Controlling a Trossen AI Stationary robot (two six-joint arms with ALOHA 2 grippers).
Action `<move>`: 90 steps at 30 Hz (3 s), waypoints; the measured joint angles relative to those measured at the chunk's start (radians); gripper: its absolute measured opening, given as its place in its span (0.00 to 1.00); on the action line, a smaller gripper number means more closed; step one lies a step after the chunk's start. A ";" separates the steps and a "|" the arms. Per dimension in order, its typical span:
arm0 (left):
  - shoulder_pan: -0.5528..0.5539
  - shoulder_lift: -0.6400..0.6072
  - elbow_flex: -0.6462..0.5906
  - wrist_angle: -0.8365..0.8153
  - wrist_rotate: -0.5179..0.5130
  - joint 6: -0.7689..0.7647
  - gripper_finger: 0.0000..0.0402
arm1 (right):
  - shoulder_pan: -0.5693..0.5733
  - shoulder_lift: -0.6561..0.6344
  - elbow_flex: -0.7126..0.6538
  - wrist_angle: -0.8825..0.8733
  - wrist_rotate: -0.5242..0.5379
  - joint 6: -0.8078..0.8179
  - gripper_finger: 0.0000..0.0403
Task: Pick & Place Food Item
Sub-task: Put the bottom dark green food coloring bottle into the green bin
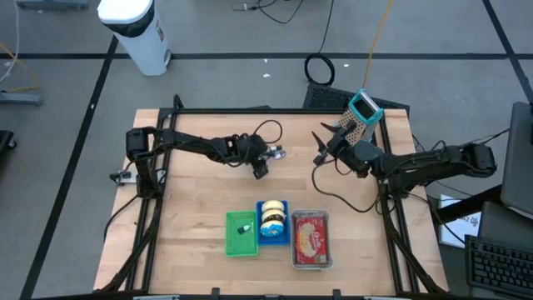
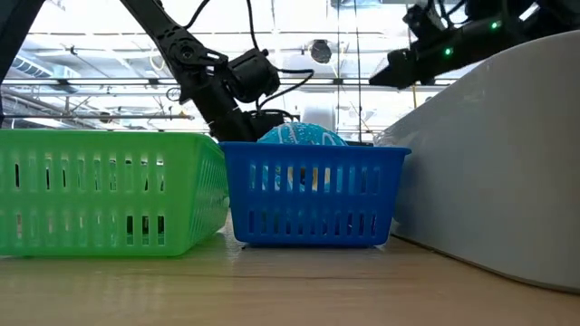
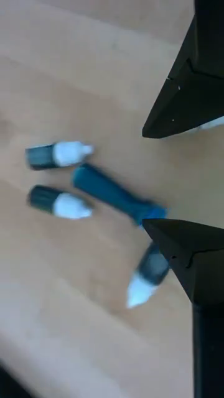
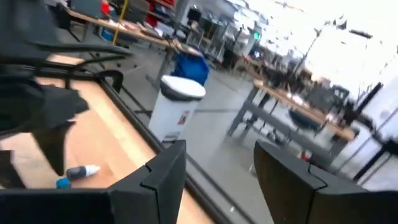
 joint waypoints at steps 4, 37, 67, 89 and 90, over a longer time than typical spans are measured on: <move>-0.039 0.000 0.000 -0.029 0.003 -0.064 0.56 | -0.015 0.000 0.000 -0.069 -0.006 0.111 0.45; -0.098 0.000 0.000 -0.086 0.001 -0.167 0.56 | 0.160 0.000 0.000 -0.160 -0.400 0.589 0.45; -0.102 0.081 0.003 -0.091 0.008 -0.130 0.51 | 0.161 0.052 0.000 -0.154 -0.320 0.616 0.45; -0.113 -0.213 -0.004 -0.277 0.009 0.005 0.19 | 0.161 0.114 0.000 -0.145 -0.320 0.613 0.45; -0.120 -0.239 -0.004 -0.296 0.016 0.013 0.19 | 0.161 0.114 0.000 -0.146 -0.320 0.613 0.45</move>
